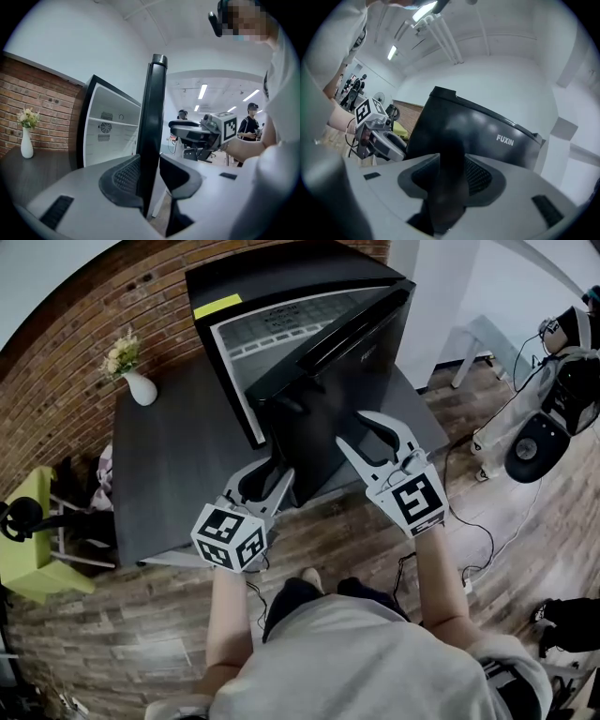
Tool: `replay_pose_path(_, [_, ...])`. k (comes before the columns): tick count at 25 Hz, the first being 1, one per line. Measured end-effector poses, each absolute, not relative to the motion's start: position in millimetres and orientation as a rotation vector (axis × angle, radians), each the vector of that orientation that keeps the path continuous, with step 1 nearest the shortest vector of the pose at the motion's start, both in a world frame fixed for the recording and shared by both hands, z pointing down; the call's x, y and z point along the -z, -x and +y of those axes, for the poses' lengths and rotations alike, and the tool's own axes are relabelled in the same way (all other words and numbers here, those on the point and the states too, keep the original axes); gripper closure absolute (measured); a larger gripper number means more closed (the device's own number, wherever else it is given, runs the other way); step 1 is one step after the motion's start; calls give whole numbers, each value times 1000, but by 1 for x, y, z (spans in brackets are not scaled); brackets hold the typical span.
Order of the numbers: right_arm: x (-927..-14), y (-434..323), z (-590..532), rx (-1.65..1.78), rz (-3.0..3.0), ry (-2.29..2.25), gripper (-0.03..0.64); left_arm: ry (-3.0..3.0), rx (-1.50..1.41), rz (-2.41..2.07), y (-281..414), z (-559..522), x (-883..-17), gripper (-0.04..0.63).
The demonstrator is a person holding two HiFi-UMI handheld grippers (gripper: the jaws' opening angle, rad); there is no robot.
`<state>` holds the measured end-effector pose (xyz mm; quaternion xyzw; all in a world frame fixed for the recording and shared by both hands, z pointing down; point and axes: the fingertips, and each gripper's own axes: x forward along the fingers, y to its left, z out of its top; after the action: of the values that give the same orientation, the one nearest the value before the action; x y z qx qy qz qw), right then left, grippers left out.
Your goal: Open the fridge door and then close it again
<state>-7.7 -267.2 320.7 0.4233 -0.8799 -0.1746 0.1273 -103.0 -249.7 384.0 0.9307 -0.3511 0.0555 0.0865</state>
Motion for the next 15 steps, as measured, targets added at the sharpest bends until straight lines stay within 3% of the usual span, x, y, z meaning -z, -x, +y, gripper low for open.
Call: replay_pose_path(15, [-337, -2, -181, 265, -2862, -1039, 383, -2791, -109, -976, 33, -177, -386, 472])
